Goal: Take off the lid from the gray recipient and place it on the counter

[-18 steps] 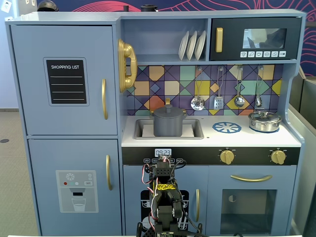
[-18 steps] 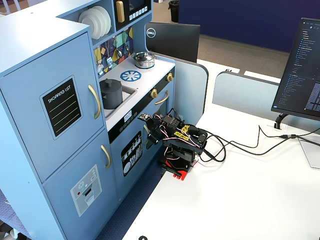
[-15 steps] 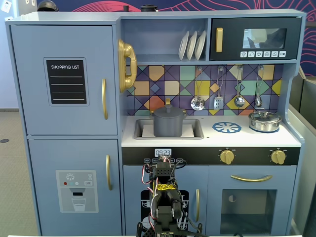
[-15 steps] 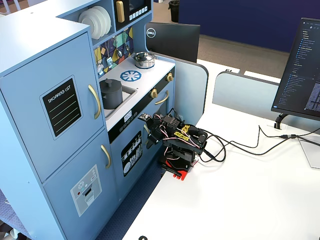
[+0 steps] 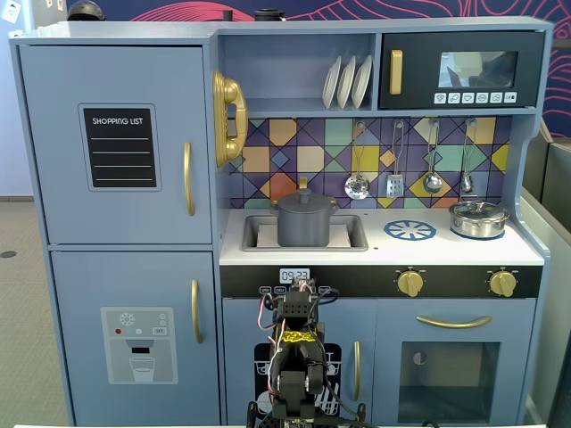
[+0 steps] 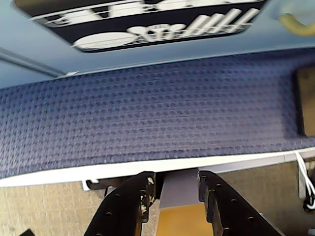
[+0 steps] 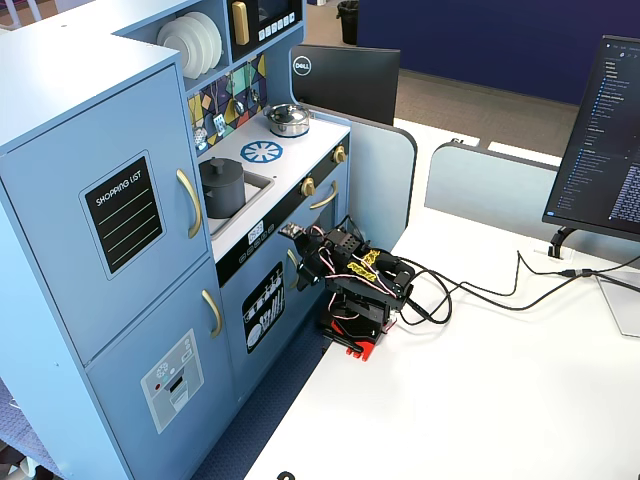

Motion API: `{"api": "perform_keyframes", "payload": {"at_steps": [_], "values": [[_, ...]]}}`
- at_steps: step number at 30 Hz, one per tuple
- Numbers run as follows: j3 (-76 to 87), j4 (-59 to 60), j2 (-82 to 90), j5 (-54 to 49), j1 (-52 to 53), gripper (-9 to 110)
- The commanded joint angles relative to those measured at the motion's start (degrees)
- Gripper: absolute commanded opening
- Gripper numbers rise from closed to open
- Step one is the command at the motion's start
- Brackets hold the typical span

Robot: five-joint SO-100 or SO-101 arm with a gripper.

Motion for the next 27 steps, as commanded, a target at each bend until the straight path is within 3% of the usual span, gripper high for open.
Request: {"api": "perform_keyframes", "payload": {"at_steps": [1,6,14,27], "values": [[-9.7,-3.0,-5.1,-2.2,-0.7,0],[-28.4,-7.8,-11.4,-3.6,-2.5,0],[-40.0,-31.0,-15.3,-4.8,-1.7,1],[-41.1,-55.1,-22.0,-0.9,3.2,26]]}}
